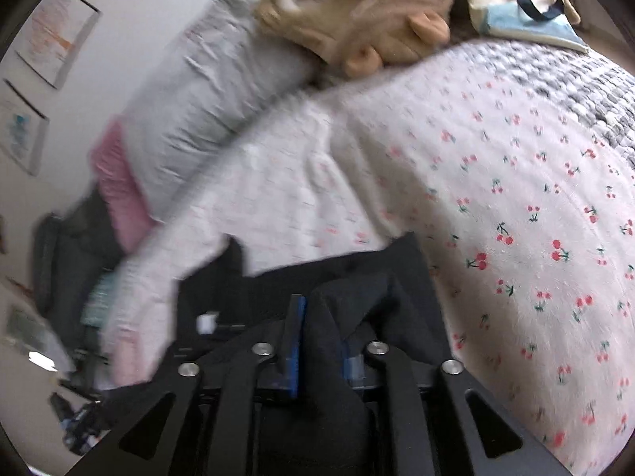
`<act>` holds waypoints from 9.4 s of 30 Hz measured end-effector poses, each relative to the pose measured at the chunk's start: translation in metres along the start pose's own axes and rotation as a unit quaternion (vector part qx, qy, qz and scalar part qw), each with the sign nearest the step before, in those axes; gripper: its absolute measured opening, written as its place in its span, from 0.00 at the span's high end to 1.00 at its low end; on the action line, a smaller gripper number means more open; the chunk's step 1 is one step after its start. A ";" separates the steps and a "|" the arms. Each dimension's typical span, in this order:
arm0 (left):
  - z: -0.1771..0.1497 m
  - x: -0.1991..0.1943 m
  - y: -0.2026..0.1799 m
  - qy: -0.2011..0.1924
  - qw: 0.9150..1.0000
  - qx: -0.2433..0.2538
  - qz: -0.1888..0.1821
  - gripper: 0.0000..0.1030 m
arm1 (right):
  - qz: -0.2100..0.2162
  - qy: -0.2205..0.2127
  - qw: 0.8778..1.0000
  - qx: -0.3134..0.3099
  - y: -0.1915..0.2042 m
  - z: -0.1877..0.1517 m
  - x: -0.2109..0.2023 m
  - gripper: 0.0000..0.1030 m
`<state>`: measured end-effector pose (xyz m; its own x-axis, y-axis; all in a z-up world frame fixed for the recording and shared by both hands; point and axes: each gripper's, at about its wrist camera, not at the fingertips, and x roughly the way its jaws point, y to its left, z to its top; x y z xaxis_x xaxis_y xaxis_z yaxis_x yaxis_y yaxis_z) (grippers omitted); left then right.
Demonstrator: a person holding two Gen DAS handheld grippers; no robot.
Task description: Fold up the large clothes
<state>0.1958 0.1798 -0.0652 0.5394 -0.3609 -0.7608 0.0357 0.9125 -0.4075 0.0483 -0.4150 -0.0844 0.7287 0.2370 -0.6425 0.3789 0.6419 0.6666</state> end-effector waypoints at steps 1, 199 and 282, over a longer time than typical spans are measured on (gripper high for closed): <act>-0.002 0.009 0.002 0.012 1.000 0.006 0.011 0.66 | -0.008 0.006 1.000 0.007 -0.005 0.001 0.012 0.78; -0.099 0.009 -0.219 0.108 0.961 0.182 -0.180 0.10 | 0.120 0.047 0.990 -0.056 0.053 -0.068 -0.042 0.72; -0.093 0.019 -0.314 0.053 0.976 0.212 -0.017 0.01 | -0.134 -0.091 0.986 -0.043 0.005 -0.021 -0.091 0.22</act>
<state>0.1169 -0.1317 0.0012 0.4424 -0.3893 -0.8079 0.4089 0.8893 -0.2046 -0.0283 -0.4176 -0.0306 0.7017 -0.0796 -0.7080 0.5281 0.7251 0.4420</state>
